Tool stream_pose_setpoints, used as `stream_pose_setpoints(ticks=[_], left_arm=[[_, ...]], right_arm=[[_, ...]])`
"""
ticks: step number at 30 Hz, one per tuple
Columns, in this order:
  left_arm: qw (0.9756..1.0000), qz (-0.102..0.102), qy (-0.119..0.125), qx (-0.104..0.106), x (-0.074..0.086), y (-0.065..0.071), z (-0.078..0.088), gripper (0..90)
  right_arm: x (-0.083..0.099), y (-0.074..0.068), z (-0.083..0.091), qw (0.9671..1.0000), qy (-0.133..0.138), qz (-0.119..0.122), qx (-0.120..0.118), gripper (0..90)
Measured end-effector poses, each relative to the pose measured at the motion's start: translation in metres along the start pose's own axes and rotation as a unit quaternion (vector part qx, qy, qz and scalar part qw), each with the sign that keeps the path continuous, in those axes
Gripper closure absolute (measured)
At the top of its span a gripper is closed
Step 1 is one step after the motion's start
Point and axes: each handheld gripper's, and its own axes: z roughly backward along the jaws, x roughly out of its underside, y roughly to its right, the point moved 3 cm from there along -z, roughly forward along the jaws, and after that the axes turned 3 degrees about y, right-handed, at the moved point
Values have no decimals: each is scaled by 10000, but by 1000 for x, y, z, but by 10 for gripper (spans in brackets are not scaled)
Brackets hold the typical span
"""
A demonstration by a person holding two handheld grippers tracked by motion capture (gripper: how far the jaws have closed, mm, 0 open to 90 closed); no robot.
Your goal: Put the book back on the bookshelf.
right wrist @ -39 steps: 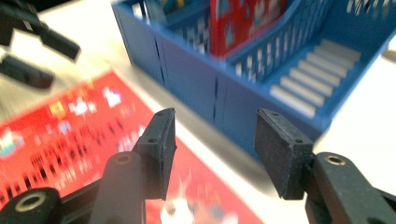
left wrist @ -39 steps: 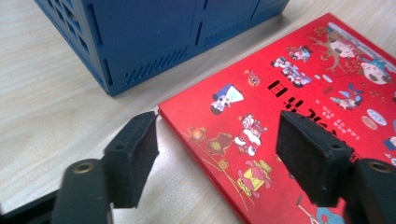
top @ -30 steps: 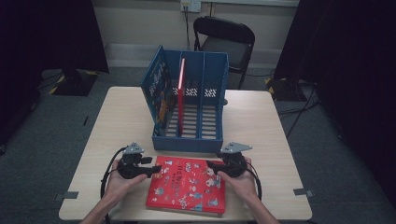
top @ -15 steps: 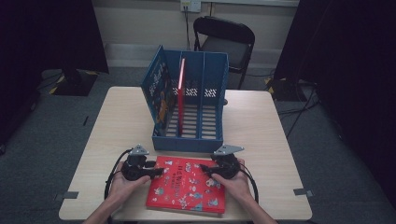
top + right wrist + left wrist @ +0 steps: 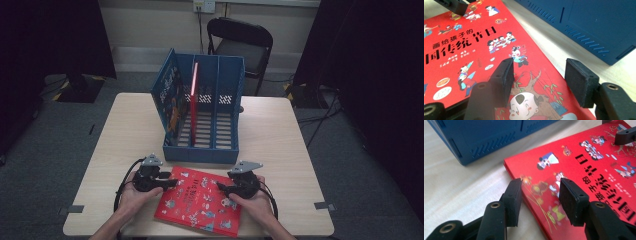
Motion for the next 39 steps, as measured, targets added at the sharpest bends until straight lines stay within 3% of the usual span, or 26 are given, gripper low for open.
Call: stream_pose_setpoints(ticks=[14, 20, 23, 26, 31, 34, 39], left_arm=[[9998, -47, -55, 193, 1, 8, 2, 616], [9997, -133, -72, 183, -5, 11, -7, 614], [9997, -225, -43, 78, -9, 13, -11, 628], [9996, -259, -26, 80, -13, 14, -15, 640], [9986, -499, -114, 112, -23, 21, -27, 656], [9984, -524, -80, 179, -30, 25, -35, 664], [9976, -599, -228, 243, -42, 30, -47, 669]], right_arm=[[22, -14, 27, 10000, 23, -33, 42, 429], [31, -20, 39, 10000, -38, -20, -35, 429], [32, -20, 42, 9999, -62, -102, -44, 426], [29, -19, 41, 10000, -61, -76, -18, 441], [12, -16, 33, 9999, 73, -21, -122, 465], [1, -12, 28, 9998, 127, -10, -183, 487], [-8, -8, 18, 9996, 73, 48, -273, 526]])
